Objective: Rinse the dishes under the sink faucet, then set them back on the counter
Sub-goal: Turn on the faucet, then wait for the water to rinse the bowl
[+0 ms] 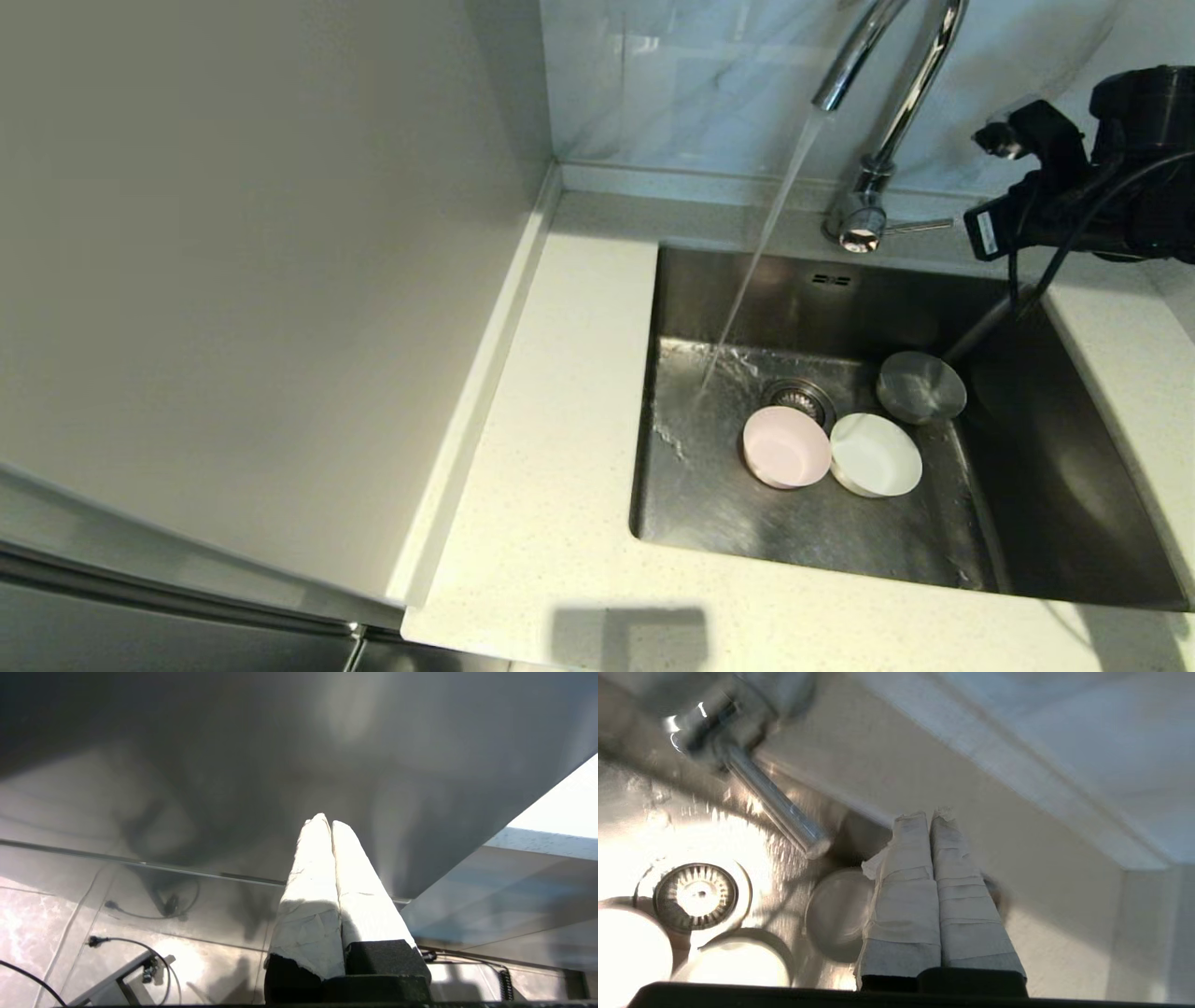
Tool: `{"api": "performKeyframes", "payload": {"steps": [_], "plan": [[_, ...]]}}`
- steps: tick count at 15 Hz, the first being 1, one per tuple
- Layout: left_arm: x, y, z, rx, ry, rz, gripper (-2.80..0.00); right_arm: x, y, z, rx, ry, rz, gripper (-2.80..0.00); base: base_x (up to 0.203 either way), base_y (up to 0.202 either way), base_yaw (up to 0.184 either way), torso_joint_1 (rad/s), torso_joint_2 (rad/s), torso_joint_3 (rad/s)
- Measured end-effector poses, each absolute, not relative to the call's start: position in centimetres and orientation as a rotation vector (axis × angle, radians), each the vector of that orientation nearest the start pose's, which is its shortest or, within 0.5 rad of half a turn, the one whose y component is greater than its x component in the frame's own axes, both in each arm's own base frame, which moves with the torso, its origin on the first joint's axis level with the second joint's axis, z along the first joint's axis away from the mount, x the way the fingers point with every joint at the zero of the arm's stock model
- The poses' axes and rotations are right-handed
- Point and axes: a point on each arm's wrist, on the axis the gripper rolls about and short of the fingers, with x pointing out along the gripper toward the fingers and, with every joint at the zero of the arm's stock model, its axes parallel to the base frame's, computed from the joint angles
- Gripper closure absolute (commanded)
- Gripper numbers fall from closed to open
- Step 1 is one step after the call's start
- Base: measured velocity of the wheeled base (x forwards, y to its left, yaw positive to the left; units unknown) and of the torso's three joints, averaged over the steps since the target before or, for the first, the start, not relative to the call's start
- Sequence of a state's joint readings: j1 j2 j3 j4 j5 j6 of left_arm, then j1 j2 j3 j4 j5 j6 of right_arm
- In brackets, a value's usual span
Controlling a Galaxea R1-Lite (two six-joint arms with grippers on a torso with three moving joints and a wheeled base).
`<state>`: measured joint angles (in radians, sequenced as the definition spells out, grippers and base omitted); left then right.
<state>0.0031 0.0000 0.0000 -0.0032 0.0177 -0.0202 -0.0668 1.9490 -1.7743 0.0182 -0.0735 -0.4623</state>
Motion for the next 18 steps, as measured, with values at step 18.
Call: {"api": "performKeyframes", "payload": {"steps": [18], "plan": [[-2.3,0.0,7.6,-0.021,-0.003,0.018,0.00,15.1,-3.7,23.3,-0.254,0.465,-0.241,0.00,0.000,0.000,0.000,0.000,0.00,0.000]]}}
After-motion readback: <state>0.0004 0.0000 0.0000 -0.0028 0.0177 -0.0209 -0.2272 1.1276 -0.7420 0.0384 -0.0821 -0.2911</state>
